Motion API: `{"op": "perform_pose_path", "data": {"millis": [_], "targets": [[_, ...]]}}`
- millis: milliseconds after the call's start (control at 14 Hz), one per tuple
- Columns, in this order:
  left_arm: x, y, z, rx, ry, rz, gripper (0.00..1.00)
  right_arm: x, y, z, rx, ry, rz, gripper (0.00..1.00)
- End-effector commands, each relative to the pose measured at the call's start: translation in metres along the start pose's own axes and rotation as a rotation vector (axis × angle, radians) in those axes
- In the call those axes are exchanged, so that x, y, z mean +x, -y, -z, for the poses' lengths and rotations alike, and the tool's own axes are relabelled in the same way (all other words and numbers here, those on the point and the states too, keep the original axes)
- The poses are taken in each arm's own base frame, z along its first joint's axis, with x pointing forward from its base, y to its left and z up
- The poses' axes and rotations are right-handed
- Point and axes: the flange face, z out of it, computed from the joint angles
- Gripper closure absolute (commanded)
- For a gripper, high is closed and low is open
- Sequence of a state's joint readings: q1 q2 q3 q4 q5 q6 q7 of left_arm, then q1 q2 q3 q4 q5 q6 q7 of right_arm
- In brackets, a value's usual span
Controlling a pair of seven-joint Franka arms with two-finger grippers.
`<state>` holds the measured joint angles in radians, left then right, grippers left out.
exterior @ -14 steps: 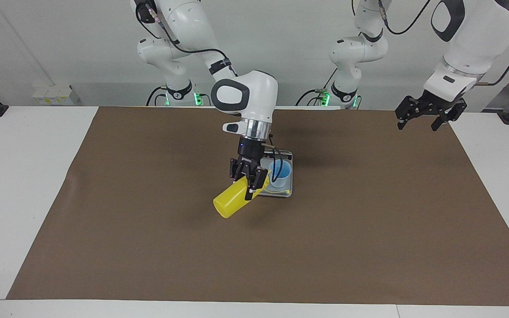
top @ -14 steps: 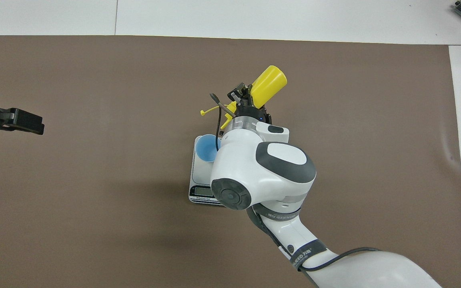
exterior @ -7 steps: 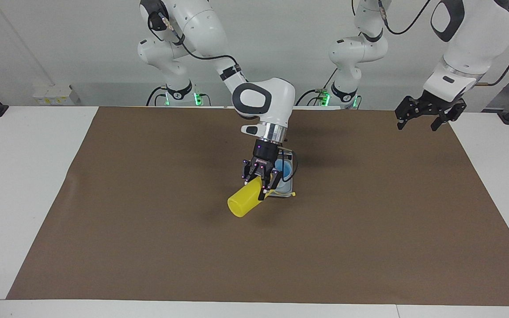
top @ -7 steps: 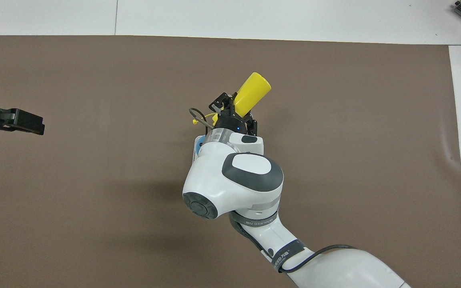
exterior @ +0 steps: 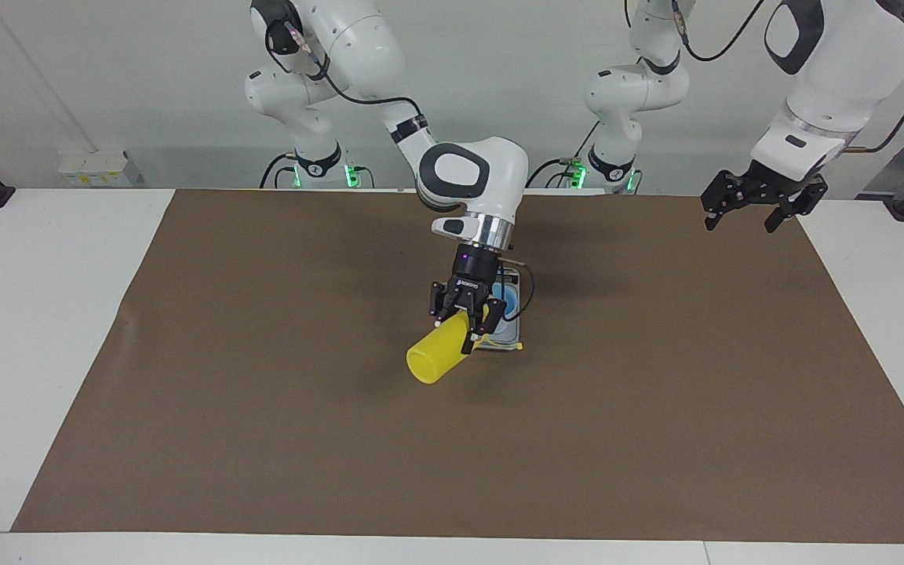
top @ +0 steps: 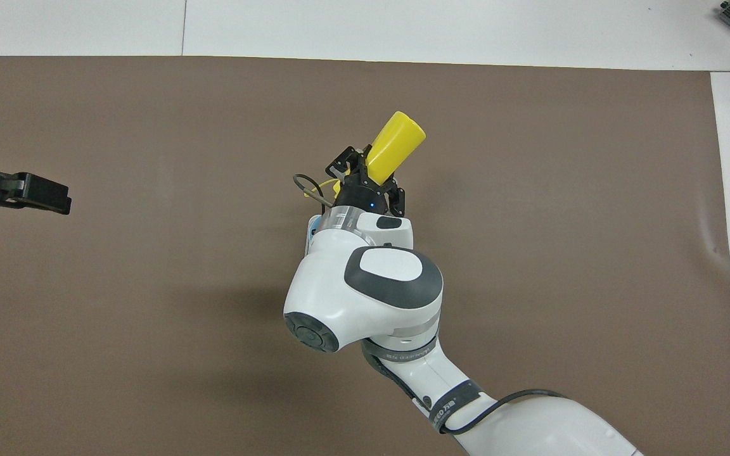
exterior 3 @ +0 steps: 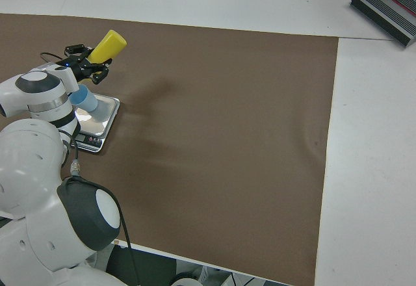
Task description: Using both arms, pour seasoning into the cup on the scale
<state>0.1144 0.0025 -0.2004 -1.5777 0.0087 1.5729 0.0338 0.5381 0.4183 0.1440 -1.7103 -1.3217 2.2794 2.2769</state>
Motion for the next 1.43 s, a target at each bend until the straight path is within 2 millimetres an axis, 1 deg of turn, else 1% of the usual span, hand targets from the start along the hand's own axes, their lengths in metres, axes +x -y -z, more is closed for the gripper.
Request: {"op": "perform_pose_path", "data": {"millis": [0,214,357,714,857,1071,1143,1357], "targets": [[-0.008,-0.001,0.001,0.022,-0.007,-0.011,0.00,-0.003,0.005,0.008,0.031,-0.025,0.022,1.00],[-0.008,-0.001,0.001,0.022,-0.007,-0.011,0.00,-0.007,0.005,0.010,0.037,-0.016,0.047,1.00],[-0.008,-0.001,0.001,0.022,-0.007,-0.011,0.00,-0.013,0.003,0.012,0.053,0.005,0.093,1.00],[-0.008,-0.001,0.001,0.022,-0.007,-0.011,0.00,-0.014,0.004,0.013,0.066,0.008,0.124,1.00],[-0.008,-0.001,0.001,0.022,-0.007,-0.011,0.00,-0.012,0.007,0.016,0.084,0.024,0.140,1.00],[-0.008,-0.001,0.001,0.022,-0.007,-0.011,0.00,0.008,0.010,0.021,0.087,0.031,0.092,1.00],[-0.008,-0.001,0.001,0.022,-0.007,-0.011,0.00,0.016,0.010,0.021,0.085,0.061,0.052,1.00],[-0.008,-0.001,0.001,0.022,-0.007,-0.015,0.00,0.047,0.017,0.031,0.072,0.174,-0.121,1.00]]}}
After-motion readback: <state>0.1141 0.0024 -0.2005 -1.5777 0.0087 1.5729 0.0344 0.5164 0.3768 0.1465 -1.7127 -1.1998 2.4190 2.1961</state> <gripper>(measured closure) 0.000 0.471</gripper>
